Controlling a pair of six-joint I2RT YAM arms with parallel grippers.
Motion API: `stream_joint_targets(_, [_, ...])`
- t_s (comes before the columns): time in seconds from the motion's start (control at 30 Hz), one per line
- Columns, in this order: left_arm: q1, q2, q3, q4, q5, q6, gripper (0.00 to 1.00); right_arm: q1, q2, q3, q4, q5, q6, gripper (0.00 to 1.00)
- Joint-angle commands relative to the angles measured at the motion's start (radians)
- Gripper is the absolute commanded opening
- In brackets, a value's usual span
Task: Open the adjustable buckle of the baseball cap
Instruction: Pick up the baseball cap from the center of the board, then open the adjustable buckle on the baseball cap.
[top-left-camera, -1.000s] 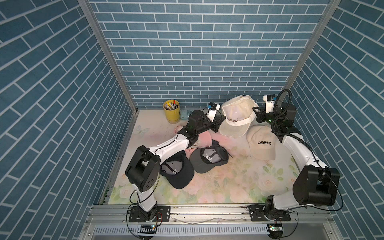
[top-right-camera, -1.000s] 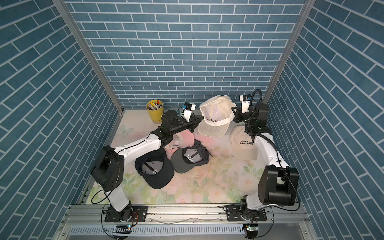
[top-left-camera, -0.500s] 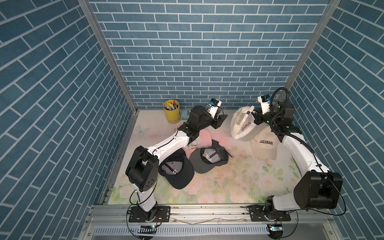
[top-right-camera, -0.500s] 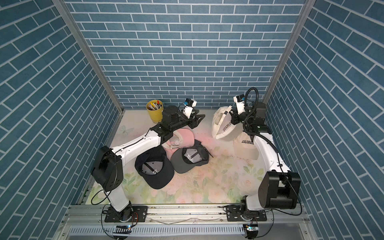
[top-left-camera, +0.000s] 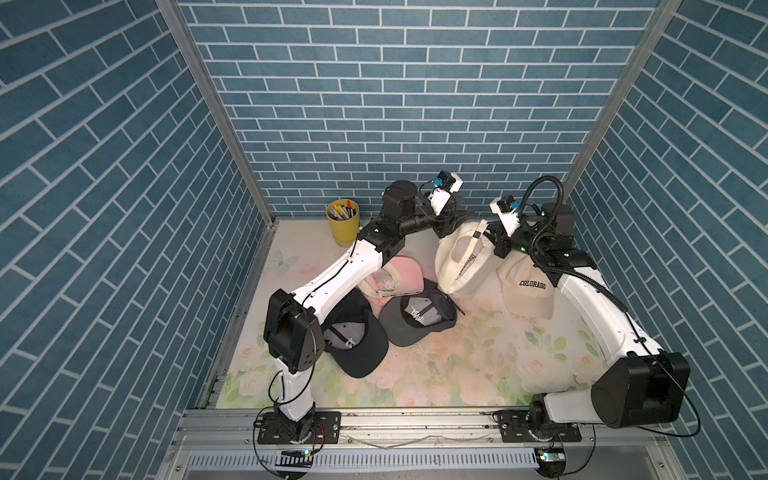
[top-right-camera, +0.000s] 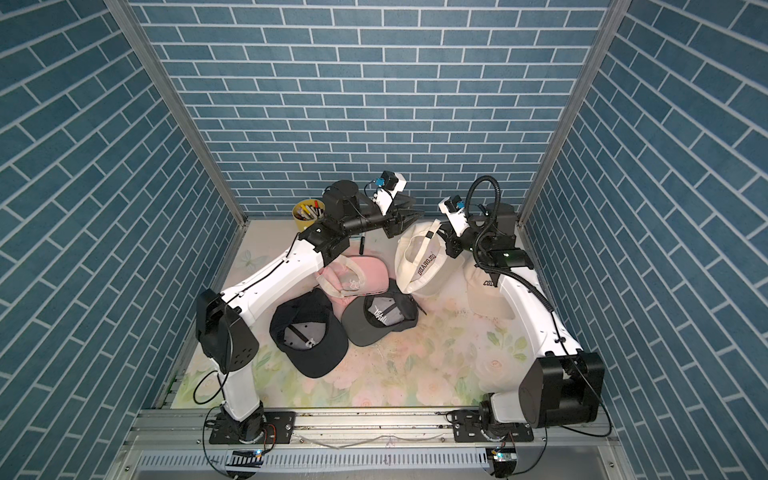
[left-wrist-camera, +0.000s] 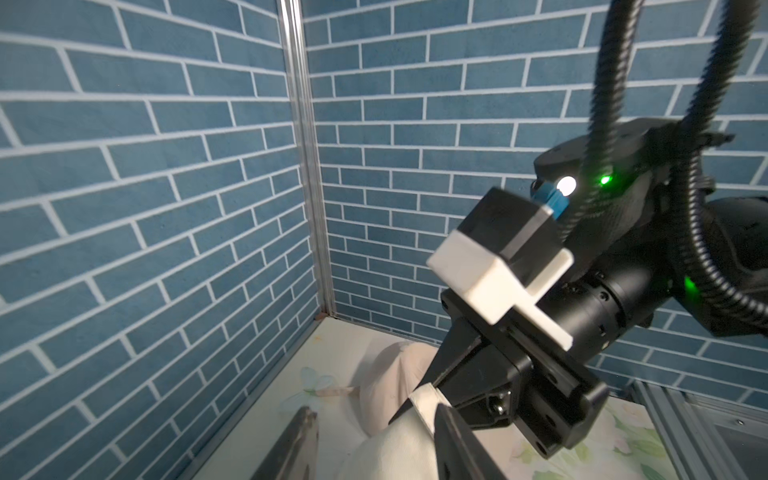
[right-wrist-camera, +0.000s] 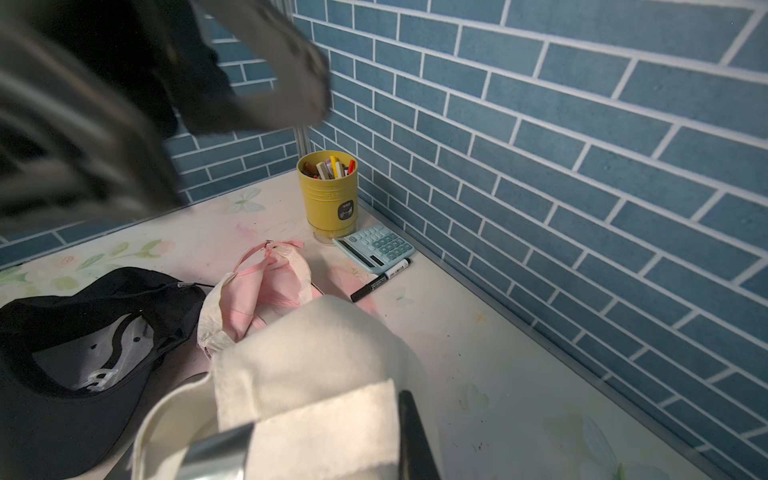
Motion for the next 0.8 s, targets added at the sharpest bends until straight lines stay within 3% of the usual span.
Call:
stream_joint_targets(0.0, [0.001,0.043,0.015,0.012,0.101,-0.057,0.49,0.021,-0.047,-0.022,0.056,-0.042,-0.087,0.0])
stream_joint_targets(0.3, [0.002,0.087,0.017,0.142,0.311,-0.225,0.5,0.056,-0.043,-0.012,0.008,-0.025,-0.12,0.0])
stream_joint_targets(0.77, [0.002,0.036,-0.059,0.17,0.357,-0.251,0.51,0.07,-0.037,-0.014,0.003,-0.017,-0.112,0.0])
